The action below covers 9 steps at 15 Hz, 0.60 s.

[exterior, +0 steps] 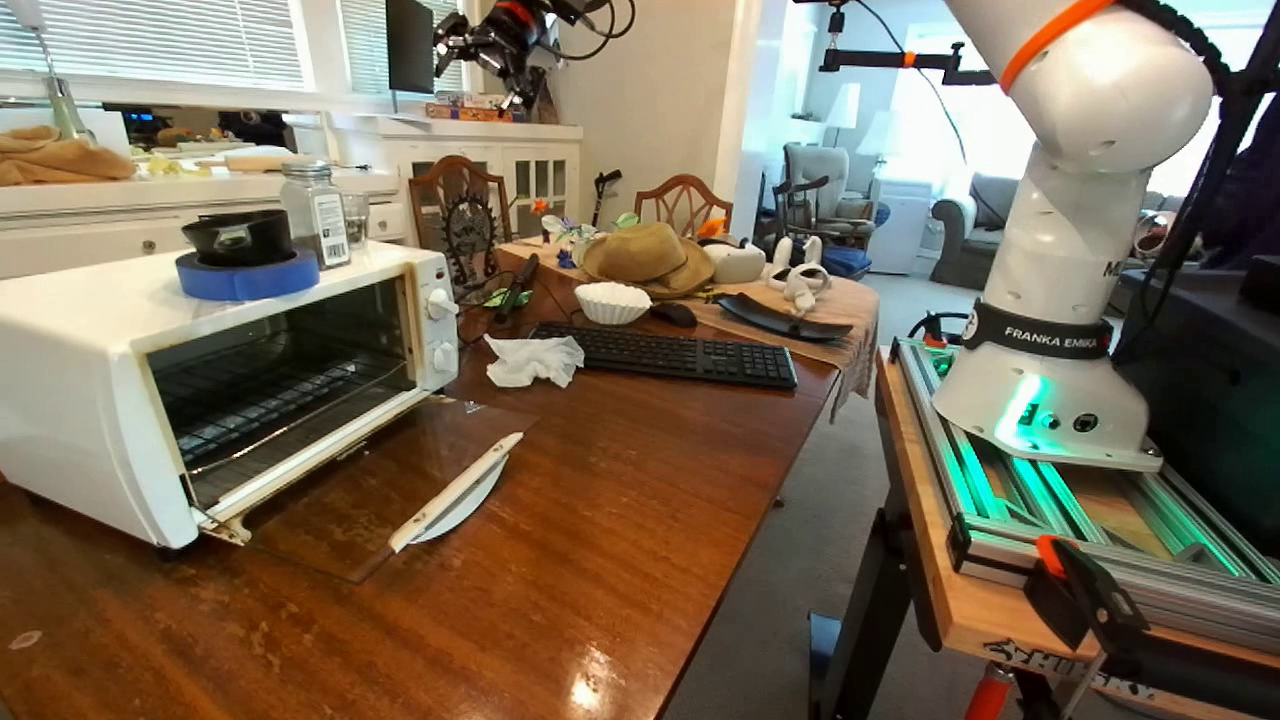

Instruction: Put the small glass directly onto the table

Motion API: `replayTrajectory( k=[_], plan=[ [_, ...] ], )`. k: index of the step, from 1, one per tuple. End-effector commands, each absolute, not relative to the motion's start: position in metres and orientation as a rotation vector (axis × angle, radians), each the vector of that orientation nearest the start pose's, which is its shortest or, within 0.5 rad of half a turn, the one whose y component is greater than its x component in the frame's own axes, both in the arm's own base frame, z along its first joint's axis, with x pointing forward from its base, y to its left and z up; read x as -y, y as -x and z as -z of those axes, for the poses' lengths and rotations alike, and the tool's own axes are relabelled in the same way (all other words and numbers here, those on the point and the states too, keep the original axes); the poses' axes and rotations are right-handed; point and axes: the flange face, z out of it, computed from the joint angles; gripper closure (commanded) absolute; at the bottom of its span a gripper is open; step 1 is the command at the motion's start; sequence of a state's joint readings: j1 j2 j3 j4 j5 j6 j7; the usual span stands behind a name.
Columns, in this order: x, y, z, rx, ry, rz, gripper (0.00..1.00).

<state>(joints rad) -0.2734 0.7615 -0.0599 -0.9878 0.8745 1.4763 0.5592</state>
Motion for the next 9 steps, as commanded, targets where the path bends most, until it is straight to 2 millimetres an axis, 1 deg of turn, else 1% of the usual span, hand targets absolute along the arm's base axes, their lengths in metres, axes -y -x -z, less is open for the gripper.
replayTrajectory(
  k=[1, 3, 4, 6, 9],
  plan=[
    [0.102, -0.761, -0.420, -1.064, 1.926, -0.519, 0.00],
    [0.081, -0.769, -0.415, -1.063, 1.882, -0.581, 0.00],
    [0.075, -0.771, -0.413, -1.071, 1.867, -0.602, 0.00],
    [0.071, -0.773, -0.406, -1.093, 1.836, -0.642, 0.00],
    [0.067, -0.767, -0.389, -1.103, 1.852, -0.750, 0.00]
  ],
)
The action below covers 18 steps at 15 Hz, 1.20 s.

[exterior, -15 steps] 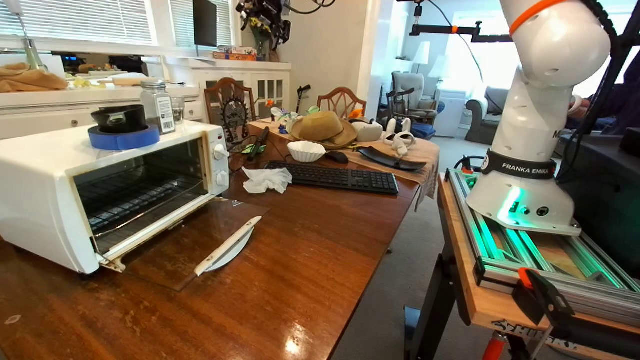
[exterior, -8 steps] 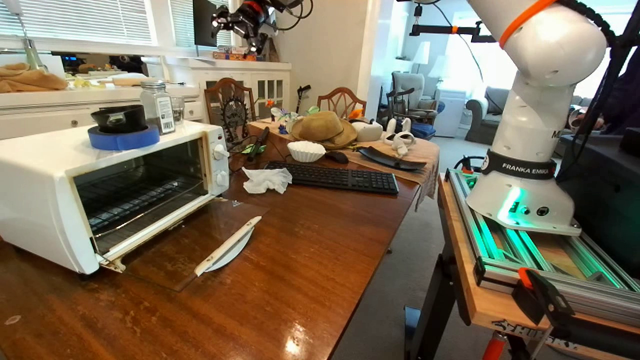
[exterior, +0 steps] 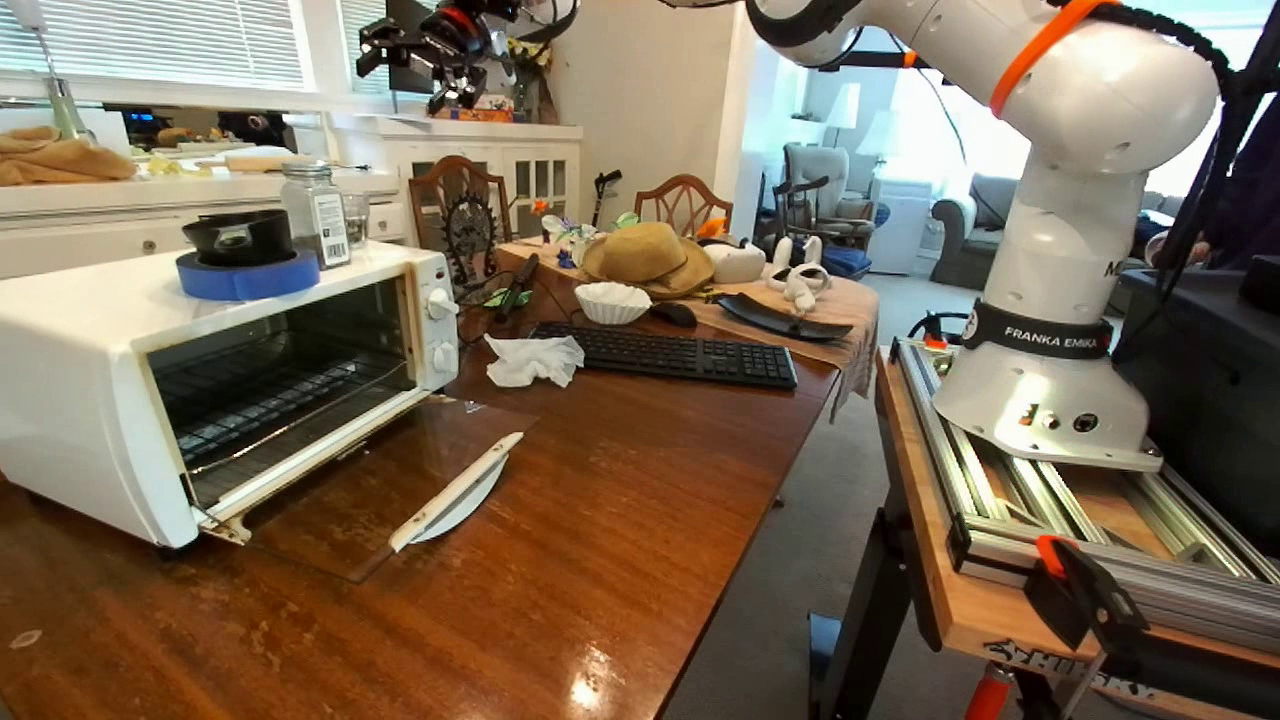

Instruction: Put the small glass directly onto the table

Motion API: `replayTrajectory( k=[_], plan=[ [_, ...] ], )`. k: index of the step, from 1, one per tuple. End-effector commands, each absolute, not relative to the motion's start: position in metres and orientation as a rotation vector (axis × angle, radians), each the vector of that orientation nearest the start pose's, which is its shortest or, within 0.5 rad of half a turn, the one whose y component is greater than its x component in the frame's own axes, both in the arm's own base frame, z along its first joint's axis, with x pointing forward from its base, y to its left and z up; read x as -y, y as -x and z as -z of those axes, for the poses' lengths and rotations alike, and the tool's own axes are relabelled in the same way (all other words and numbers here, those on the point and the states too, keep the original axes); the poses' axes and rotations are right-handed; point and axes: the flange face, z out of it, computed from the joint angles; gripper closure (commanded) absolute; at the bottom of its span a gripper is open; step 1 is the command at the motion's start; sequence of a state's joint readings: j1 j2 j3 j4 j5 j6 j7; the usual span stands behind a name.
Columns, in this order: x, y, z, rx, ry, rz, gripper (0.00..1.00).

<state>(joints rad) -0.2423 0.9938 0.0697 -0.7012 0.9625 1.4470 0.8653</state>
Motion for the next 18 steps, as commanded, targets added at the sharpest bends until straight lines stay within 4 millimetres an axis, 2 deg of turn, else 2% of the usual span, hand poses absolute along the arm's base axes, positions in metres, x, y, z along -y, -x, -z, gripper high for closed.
replayTrajectory(
  k=[1, 7, 8, 12, 18],
  plan=[
    [0.067, -0.765, -0.384, -1.110, 1.849, -0.777, 0.00],
    [0.069, -0.761, -0.350, -1.174, 1.857, -0.879, 0.00],
    [0.066, -0.760, -0.357, -1.153, 1.846, -0.857, 0.00],
    [0.066, -0.760, -0.349, -1.161, 1.841, -0.869, 0.00],
    [0.059, -0.765, -0.307, -1.217, 1.722, -0.945, 0.00]
  ],
)
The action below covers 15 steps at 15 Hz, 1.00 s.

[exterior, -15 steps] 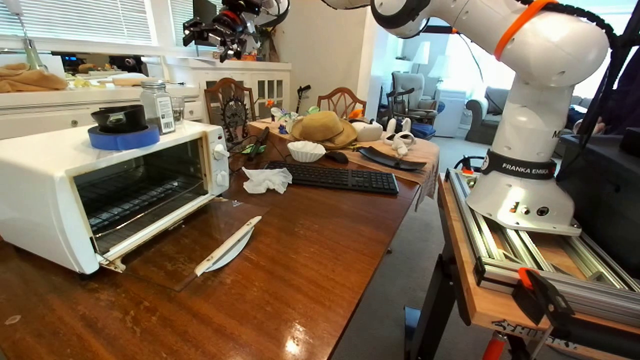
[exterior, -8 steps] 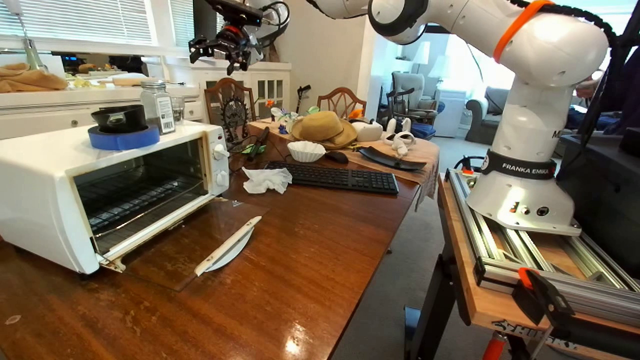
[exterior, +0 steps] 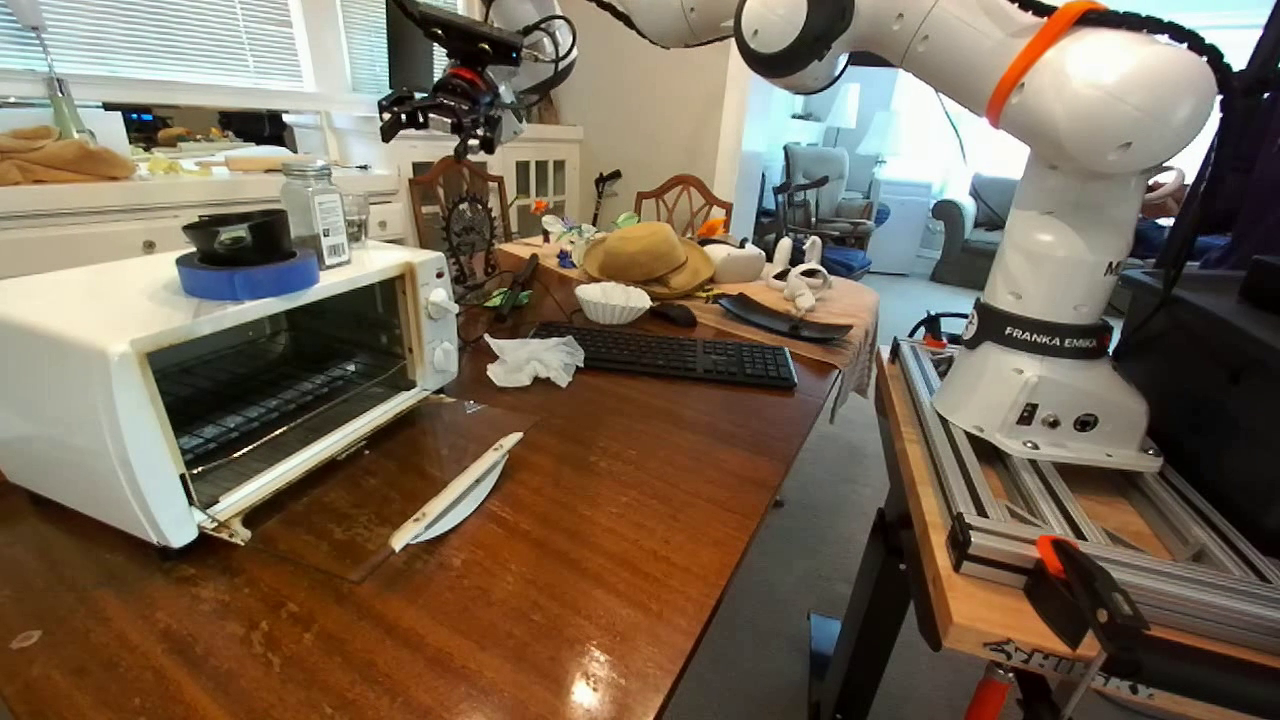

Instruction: Put the small glass directly onto the table

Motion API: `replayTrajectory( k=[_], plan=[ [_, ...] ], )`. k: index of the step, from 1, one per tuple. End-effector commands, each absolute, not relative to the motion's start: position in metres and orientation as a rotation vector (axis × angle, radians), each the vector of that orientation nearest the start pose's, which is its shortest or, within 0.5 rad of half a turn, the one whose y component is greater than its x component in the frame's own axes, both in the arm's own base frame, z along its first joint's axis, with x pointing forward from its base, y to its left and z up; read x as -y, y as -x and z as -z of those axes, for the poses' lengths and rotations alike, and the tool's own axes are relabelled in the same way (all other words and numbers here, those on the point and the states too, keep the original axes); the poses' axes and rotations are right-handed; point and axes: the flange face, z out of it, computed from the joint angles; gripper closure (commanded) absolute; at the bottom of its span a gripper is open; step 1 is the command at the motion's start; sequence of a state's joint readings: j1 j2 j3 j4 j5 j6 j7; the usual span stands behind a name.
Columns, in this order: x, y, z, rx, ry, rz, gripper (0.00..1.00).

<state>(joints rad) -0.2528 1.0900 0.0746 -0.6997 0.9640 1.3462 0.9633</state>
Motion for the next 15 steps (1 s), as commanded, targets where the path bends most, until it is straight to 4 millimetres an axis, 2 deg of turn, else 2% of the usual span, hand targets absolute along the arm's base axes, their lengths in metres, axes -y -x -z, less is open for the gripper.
replayTrajectory(
  k=[1, 4, 7, 15],
  plan=[
    [0.056, -0.767, -0.300, -1.221, 1.702, -0.948, 0.00],
    [0.042, -0.773, -0.282, -1.217, 1.642, -0.944, 0.00],
    [0.028, -0.778, -0.272, -1.215, 1.613, -0.938, 0.00],
    [0.011, -0.785, -0.265, -1.244, 1.589, -0.899, 0.00]
  ],
)
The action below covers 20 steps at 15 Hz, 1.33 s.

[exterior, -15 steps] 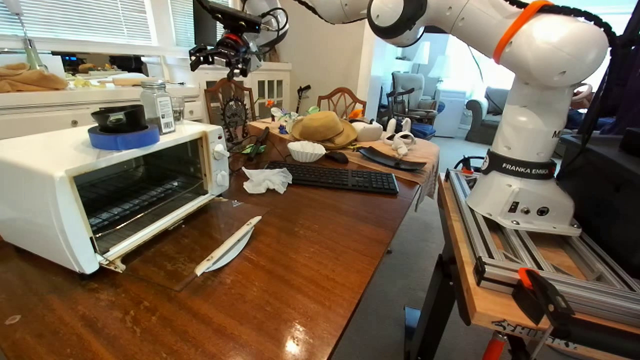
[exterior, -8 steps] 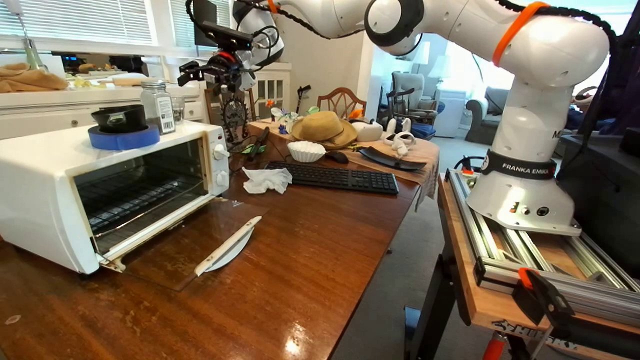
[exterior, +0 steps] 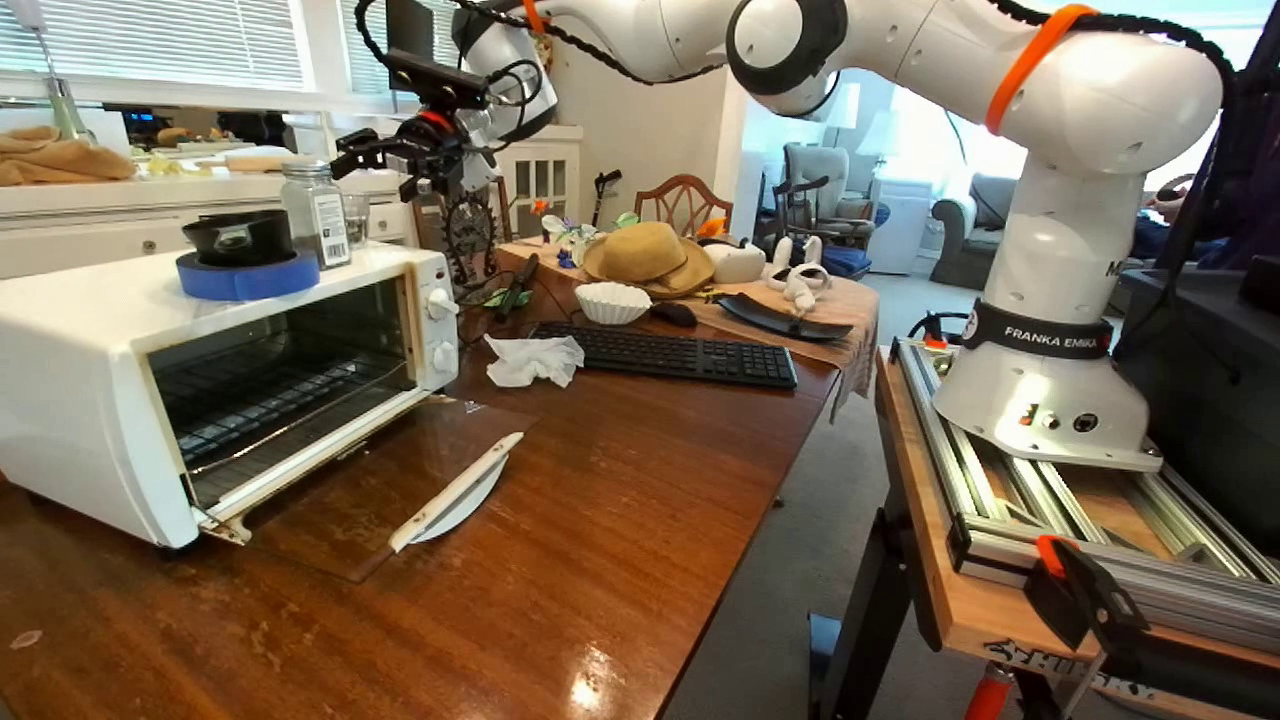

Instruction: Put the small glass directly onto the table

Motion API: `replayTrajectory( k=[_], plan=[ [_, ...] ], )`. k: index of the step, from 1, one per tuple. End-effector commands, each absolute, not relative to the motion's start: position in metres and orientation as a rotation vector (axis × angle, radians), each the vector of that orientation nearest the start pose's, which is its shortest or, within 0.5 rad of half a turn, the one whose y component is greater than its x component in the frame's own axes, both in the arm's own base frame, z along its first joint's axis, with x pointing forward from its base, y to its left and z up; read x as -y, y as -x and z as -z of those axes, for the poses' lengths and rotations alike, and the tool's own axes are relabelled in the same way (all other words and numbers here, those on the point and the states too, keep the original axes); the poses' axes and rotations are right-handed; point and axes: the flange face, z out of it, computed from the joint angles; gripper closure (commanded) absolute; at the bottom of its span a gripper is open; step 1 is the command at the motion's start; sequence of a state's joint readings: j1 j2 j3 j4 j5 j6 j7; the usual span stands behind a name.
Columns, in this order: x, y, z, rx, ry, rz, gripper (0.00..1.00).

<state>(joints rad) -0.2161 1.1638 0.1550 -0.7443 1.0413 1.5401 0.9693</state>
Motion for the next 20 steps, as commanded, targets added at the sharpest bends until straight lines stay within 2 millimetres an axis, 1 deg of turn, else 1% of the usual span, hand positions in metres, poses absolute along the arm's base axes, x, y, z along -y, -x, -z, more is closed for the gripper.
replayTrajectory(
  k=[1, 6, 9, 16, 20],
  plan=[
    [0.010, -0.786, -0.265, -1.248, 1.588, -0.895, 0.00],
    [-0.001, -0.783, -0.261, -1.273, 1.595, -0.960, 0.00],
    [-0.006, -0.784, -0.260, -1.299, 1.593, -0.970, 0.00],
    [-0.001, -0.787, -0.256, -1.448, 1.601, -0.936, 0.00],
    [-0.004, -0.786, -0.253, -1.474, 1.608, -0.956, 0.00]
  ],
)
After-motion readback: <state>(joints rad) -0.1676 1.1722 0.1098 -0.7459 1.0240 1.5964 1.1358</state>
